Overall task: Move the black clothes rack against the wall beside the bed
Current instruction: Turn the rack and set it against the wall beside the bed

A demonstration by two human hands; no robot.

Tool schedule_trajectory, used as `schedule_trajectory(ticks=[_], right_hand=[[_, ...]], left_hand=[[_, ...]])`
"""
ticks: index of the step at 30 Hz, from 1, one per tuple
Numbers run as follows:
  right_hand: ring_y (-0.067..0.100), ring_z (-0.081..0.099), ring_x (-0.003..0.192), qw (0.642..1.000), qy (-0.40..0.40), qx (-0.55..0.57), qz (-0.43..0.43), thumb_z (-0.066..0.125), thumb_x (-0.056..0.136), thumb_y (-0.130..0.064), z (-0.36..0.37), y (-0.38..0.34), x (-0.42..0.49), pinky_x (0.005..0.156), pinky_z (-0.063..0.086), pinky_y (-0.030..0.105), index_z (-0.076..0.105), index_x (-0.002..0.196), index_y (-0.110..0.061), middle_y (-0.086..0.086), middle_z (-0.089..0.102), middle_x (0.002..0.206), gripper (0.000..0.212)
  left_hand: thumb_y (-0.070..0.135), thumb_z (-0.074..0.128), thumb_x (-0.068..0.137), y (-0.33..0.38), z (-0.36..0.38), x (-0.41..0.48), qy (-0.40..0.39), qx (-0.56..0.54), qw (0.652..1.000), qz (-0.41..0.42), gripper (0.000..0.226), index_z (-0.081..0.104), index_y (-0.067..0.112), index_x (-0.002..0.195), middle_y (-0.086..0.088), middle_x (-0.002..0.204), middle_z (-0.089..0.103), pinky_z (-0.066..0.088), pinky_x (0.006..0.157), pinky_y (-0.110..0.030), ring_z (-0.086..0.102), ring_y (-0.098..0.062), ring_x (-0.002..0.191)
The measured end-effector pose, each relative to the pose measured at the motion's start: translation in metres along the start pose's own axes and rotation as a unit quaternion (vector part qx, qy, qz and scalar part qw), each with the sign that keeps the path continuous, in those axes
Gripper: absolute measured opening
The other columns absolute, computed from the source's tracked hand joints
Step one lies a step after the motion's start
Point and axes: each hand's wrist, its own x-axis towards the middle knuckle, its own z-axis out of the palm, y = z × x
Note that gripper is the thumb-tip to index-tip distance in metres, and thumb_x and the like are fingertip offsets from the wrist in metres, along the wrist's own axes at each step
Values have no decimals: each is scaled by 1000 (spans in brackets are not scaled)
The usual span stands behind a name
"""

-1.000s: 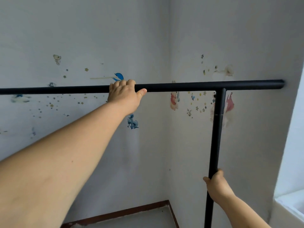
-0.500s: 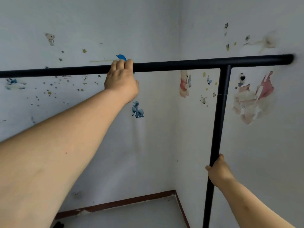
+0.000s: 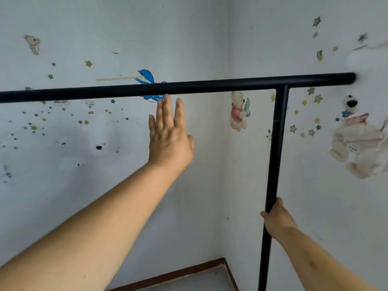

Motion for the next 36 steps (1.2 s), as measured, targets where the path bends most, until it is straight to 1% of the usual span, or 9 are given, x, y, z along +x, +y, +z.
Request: schedule_trajectory(ticks=[3,6,9,11,14,16,21,28,36], right_hand=[[23,52,77,1000,5,3,-18,55,94,-18,11,-9,18,69,42,34,37,133,-6,9,54,92,45],[17,54,71,998,-39,-40,-7,50,95,-9,27,-19,40,65,45,29,31,136,-7,5,61,98,45],[13,50,63,999,-51,-11,-3,49,95,-3,47,-24,67,50,39,26,29,136,-10,-1,50,76,47],[14,52,65,998,-57,-2,-10,48,95,-4,54,-32,79,52,41,26,31,136,-10,-1,52,78,45],[19,55,74,997,-80,-7,-22,52,94,-7,63,-45,103,59,44,27,28,139,-9,10,61,100,51],[15,53,67,995,-100,1,-23,51,94,-7,71,-51,123,52,42,25,27,141,-9,6,57,93,52],[14,53,64,992,-96,-26,-73,53,93,-11,92,-62,163,59,44,29,34,131,-11,-3,52,77,43],[17,53,67,991,-95,-26,-94,53,93,-10,118,-82,206,55,41,28,34,131,-11,-1,52,81,42],[22,54,73,992,-92,-7,-90,53,94,-8,150,-110,247,55,39,29,35,132,-9,8,58,94,43]], left_hand=[[25,55,83,-7,30,-9,-47,-4,999,5,82,6,12,148,-16,158,-2,5,115,-48,-2,-30,145],[27,53,85,-19,58,-10,-86,-1,996,2,77,8,14,147,-14,158,0,5,115,-48,-2,-28,145],[28,51,86,-31,86,-3,-114,5,993,-14,74,10,15,147,-13,158,1,7,116,-48,-1,-28,144],[29,49,87,-38,100,4,-131,4,991,-26,71,12,16,146,-13,158,2,9,116,-48,0,-28,144],[29,49,88,-44,124,19,-151,11,988,-36,69,14,15,146,-13,157,4,11,116,-49,1,-28,144],[29,49,87,-46,143,30,-153,9,987,-43,67,17,15,145,-12,157,7,14,115,-49,3,-28,144],[30,49,88,-47,180,44,-172,5,984,-51,67,19,16,145,-11,157,7,15,115,-48,3,-27,144],[31,51,87,-67,215,42,-193,6,979,-72,67,18,17,145,-8,156,10,15,115,-48,7,-26,143],[22,56,83,-109,249,61,-176,-1,982,-75,60,31,17,137,-6,152,20,19,111,-43,16,-24,138]])
